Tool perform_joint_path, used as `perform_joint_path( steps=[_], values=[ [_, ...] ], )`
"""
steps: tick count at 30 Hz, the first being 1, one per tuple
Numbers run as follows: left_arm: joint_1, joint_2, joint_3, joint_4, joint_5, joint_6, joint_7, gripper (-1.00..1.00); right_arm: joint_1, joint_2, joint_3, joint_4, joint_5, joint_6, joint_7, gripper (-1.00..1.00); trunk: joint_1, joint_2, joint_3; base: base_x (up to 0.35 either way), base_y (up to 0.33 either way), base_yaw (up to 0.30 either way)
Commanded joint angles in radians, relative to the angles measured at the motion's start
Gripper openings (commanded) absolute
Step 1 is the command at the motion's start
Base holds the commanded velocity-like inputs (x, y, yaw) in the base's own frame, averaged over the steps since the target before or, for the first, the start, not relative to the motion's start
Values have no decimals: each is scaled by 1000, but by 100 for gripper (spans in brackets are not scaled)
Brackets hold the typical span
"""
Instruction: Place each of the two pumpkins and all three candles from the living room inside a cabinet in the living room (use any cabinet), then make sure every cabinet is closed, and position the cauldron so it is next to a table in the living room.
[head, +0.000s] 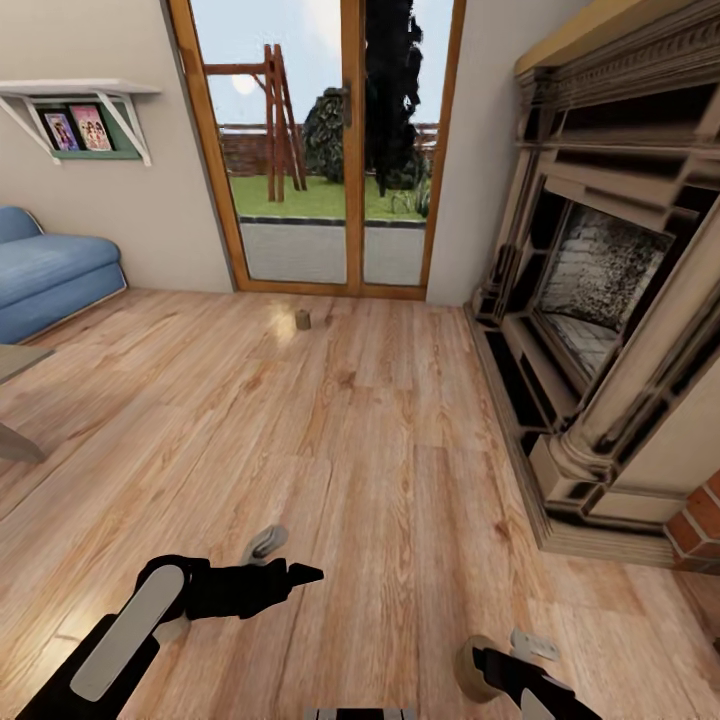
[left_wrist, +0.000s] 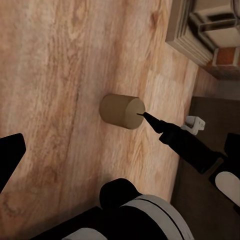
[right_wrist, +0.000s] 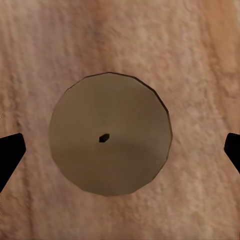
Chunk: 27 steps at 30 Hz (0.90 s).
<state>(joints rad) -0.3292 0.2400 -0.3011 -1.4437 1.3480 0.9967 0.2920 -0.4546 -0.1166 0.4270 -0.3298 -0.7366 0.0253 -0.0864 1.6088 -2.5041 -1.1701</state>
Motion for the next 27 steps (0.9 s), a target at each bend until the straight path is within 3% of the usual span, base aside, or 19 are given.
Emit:
perform_joint_path(
  steps=[1, 6, 10, 12, 24, 27],
  values=[
    [-1, 1, -2, -1, 11, 0, 10, 100, 0, -1, 8, -3, -7, 3, -8, 100, 0, 0, -1, 0, 0, 0],
    [-1, 1, -2, -1, 11, 0, 10, 100, -1, 15, 10, -9, 15, 3, -3, 100, 0, 0, -1, 0, 0, 0],
    [-1, 2, -1, -1, 11, 0, 10, 100, -31, 51, 11, -4, 90, 9, -4, 100, 0, -1, -5, 0, 0, 0],
    [-1, 1, -1, -1, 11, 0, 10, 100, -48, 67, 12, 1, 108, 9, -5, 100, 1, -1, -12, 0, 0, 0],
    [-1, -1, -5, -1, 11, 0, 10, 100, -61, 78, 9, 8, 117, 12, -12, 100, 2, -2, -20, 0, 0, 0],
    [-1, -1, -5, -1, 11, 0, 10, 100, -61, 78, 6, 9, 117, 14, -41, 100, 2, -2, -20, 0, 0, 0]
  ],
)
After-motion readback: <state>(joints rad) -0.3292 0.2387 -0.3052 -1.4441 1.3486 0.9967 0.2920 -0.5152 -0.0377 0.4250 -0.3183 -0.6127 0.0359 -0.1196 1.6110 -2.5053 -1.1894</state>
